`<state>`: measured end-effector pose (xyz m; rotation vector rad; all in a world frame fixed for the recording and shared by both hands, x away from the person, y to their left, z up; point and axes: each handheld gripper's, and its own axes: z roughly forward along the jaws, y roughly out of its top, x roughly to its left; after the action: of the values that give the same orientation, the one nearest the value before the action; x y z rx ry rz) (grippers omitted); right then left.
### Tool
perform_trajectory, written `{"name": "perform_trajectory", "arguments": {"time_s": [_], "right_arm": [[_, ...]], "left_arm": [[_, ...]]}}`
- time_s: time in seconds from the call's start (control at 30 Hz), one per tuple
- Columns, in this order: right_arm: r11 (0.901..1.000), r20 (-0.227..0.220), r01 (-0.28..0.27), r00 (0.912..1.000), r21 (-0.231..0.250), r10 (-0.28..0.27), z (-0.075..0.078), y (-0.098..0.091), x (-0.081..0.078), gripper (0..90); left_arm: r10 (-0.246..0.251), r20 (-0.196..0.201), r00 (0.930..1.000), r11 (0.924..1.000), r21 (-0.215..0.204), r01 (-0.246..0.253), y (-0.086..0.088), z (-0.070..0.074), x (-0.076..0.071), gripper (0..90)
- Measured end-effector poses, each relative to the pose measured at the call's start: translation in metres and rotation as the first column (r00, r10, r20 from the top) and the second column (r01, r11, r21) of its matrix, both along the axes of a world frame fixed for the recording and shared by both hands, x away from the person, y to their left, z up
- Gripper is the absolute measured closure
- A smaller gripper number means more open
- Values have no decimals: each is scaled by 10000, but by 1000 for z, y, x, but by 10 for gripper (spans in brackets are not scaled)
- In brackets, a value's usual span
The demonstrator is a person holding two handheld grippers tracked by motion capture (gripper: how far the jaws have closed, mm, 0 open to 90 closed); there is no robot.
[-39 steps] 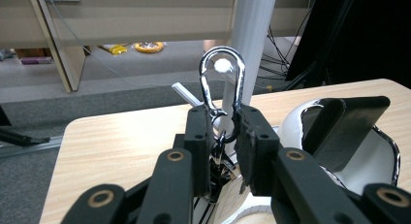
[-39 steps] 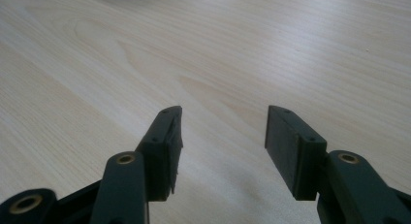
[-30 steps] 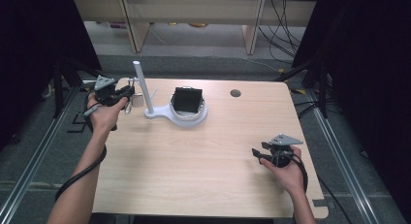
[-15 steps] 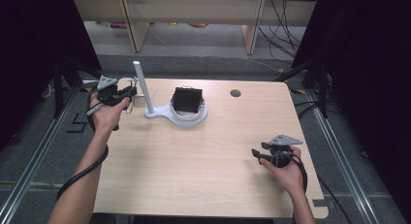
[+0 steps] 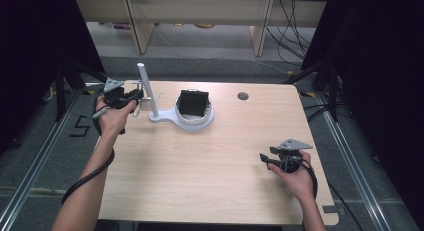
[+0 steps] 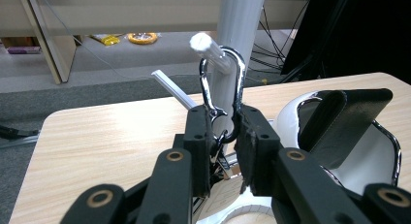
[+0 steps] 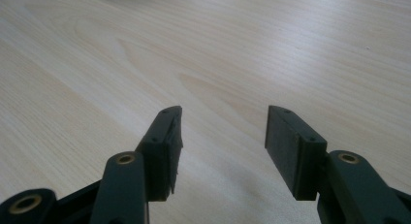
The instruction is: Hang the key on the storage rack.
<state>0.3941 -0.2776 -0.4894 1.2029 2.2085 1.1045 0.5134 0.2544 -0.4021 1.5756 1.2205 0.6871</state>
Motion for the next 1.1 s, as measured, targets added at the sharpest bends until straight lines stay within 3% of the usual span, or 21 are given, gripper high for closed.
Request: {"name": "perform_trajectory", "arguments": {"time_s": [0.17, 0.3, 0.4, 0.63, 0.87, 1.0, 1.1], "right_arm": [[10000, -145, 71, 9999, 57, -70, 1, 1, -1, 485], [10000, -105, 69, 9999, 58, -68, 1, 1, -1, 485], [10000, 44, 54, 10000, -11, -54, 1, 0, -1, 485], [10000, 59, 70, 10000, -16, -70, 2, 0, -1, 485], [10000, 64, 64, 10000, 8, -64, 2, 0, -1, 485], [10000, 59, 99, 9999, 10, -99, 2, 0, -1, 485], [10000, 58, 79, 10000, -1, -79, 2, 1, -1, 485]], "left_arm": [[-8, -1, 10000, 10000, 13, 8, 0, 0, 0, 743], [-3, 107, 9999, 9999, -124, 5, 0, 1, -3, 680], [114, 367, 9993, 9998, 128, -119, -1, 1, -7, 637], [110, 489, 9987, 9996, 272, -123, 0, 3, -15, 579], [5, 647, 9979, 9989, 472, -36, 2, 4, -31, 513], [-169, 613, 9980, 9976, 681, 127, 2, -2, -43, 486], [-146, 652, 9978, 9982, 594, 108, 3, -7, -52, 466]]}}
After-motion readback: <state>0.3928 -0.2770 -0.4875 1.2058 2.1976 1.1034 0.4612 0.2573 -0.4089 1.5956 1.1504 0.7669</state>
